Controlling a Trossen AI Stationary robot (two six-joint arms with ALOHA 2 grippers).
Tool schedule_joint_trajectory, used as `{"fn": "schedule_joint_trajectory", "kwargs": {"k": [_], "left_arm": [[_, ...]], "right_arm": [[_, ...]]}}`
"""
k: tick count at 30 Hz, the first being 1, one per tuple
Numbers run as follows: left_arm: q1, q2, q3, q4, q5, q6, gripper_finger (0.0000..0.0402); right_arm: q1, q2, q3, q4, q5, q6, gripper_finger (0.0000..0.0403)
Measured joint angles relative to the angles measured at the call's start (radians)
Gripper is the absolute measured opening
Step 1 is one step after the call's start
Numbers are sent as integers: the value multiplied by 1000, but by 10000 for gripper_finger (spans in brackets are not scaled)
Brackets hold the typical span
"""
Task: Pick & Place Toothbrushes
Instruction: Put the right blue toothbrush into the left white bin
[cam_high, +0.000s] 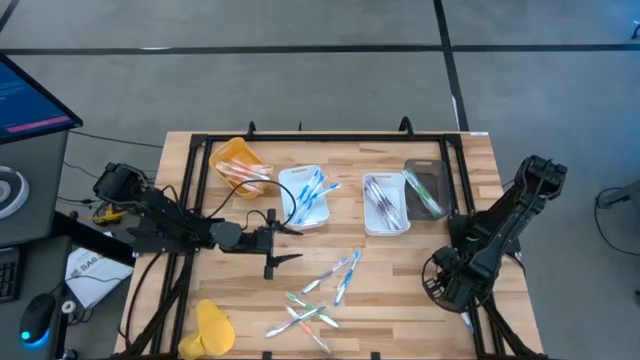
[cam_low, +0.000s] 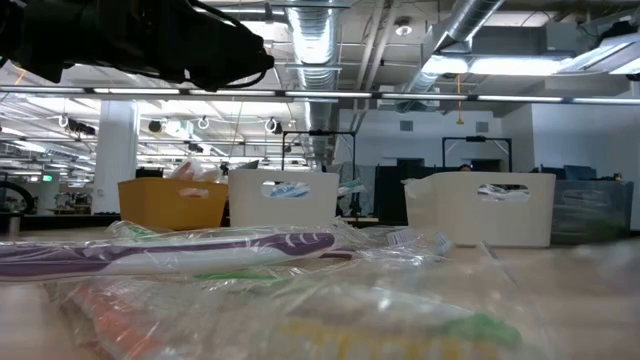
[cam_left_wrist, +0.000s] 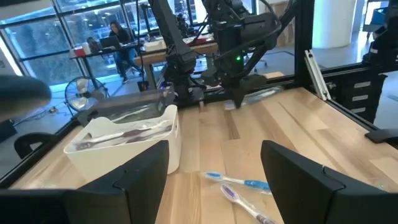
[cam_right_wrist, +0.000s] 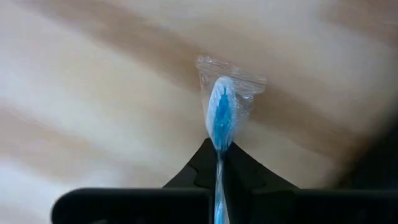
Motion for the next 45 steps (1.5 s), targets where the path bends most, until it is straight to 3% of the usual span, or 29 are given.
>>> {"fn": "schedule_joint_trajectory", "kwargs": {"k": [18, 25, 29, 33, 39, 43, 45], "left_arm": [[0, 0, 0, 22, 18, -5, 249], [0, 0, 0, 27, 50, -6, 249], [0, 0, 0, 27, 170, -8, 249], [10, 0, 1, 48, 350, -7, 242], [27, 0, 1, 47, 358, -9, 235], [28, 0, 1, 47, 358, -29, 237], [28, 0, 1, 47, 357, -32, 239]], "right_arm": [[-125, -2, 48, 268, 340, -505, 0], [-188, -2, 161, 366, 501, -889, 0], [-233, -2, 202, 537, 567, -1218, 0], [-283, -3, 209, 745, 577, -1524, 0], [-350, 19, 209, 979, 570, -1889, 0], [-440, 17, 210, 1094, 556, -2002, 0], [-490, 17, 210, 1153, 483, -2035, 0]]}}
